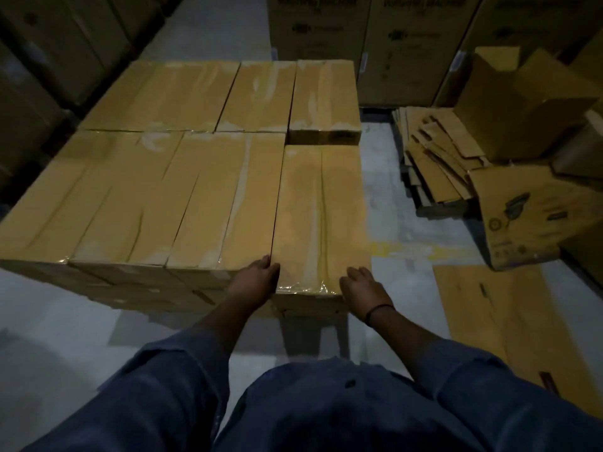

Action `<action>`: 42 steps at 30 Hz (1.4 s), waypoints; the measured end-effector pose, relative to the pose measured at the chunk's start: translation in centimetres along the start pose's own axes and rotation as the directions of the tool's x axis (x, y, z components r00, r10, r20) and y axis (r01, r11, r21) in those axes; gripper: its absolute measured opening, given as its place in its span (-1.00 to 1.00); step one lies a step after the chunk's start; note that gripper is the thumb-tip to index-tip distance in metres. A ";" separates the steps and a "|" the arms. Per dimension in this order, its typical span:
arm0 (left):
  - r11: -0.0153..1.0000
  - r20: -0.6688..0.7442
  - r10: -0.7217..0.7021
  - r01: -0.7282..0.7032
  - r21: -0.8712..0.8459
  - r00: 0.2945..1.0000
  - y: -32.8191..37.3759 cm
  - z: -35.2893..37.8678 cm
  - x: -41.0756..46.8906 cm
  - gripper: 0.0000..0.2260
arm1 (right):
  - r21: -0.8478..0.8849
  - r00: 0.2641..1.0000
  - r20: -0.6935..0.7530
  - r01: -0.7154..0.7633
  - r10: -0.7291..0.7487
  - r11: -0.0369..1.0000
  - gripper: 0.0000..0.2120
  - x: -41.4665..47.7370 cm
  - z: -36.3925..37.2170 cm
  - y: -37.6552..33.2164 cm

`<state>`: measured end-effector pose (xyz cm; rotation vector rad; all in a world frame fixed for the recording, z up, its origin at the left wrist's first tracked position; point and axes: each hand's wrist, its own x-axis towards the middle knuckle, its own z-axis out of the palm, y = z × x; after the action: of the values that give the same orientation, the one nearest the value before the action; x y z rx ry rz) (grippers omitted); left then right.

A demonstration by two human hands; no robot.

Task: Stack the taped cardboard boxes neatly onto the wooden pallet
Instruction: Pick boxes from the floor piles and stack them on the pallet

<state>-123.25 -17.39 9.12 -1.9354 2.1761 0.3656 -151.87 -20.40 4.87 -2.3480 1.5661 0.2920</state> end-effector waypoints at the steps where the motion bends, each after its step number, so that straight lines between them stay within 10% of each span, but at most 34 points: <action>1: 1.000 -0.005 0.006 -0.006 0.003 1.000 -0.2 0.1 -0.1 -0.38 | 0.003 1.000 -0.012 -0.021 0.021 1.000 -0.80 -0.1 0.2 -0.3; 42: 0.994 -0.149 -0.006 0.021 0.103 0.989 -0.3 0.8 2.1 -0.84 | -0.064 0.999 -0.033 0.038 -0.041 0.997 -0.80 2.9 -2.4 1.4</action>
<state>-123.16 -19.10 7.65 -1.9766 2.2220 0.1058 -152.02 -24.23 5.97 -2.4413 1.5453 0.2979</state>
